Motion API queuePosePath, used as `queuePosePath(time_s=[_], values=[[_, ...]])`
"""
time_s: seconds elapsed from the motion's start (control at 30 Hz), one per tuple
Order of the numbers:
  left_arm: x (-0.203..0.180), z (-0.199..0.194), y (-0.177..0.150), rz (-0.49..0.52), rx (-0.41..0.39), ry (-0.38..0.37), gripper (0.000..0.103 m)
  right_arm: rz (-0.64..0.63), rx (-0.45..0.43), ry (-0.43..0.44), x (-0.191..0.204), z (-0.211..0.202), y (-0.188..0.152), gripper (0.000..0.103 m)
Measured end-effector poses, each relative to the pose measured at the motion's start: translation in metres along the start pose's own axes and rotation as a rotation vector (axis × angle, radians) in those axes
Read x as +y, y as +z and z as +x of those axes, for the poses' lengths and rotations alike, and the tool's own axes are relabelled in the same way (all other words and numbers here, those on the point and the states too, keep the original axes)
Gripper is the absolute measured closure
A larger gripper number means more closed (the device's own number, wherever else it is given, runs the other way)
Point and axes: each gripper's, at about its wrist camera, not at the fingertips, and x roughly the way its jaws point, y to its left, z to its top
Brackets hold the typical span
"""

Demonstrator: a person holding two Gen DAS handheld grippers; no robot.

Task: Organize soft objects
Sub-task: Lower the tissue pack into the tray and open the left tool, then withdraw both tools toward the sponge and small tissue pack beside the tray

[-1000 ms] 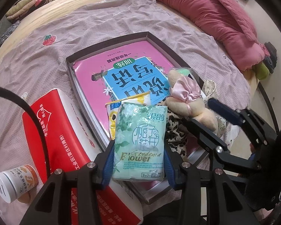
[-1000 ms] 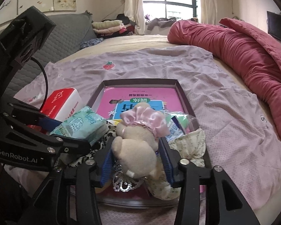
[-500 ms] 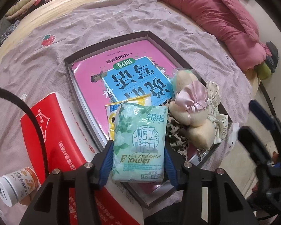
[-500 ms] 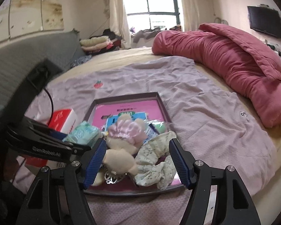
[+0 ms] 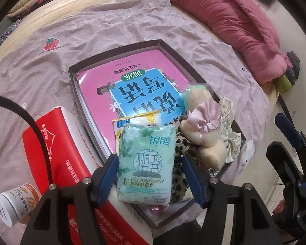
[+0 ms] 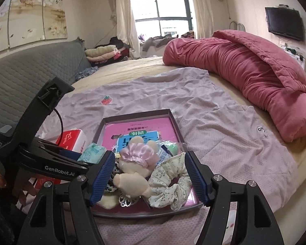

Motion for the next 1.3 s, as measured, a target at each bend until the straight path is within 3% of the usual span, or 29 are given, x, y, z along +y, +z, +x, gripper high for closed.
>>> queuePosePath(time_s=[0.2,0.7,1.3], values=[[0.002,-0.011,0.0,-0.005,-0.02,-0.009,0.039,-0.006,-0.007,-0.015,0.003,-0.005,0.004,0.03],[0.0,-0.086,-0.016,0.027,-0.168,0.012,0.034,-0.055,-0.062,-0.049,0.028,-0.031,0.024,0.028],[0.053,-0.158,-0.066,-0.042,-0.28,0.063,0.032,-0.22,-0.117,0.028,0.115,-0.056,0.045,0.028]])
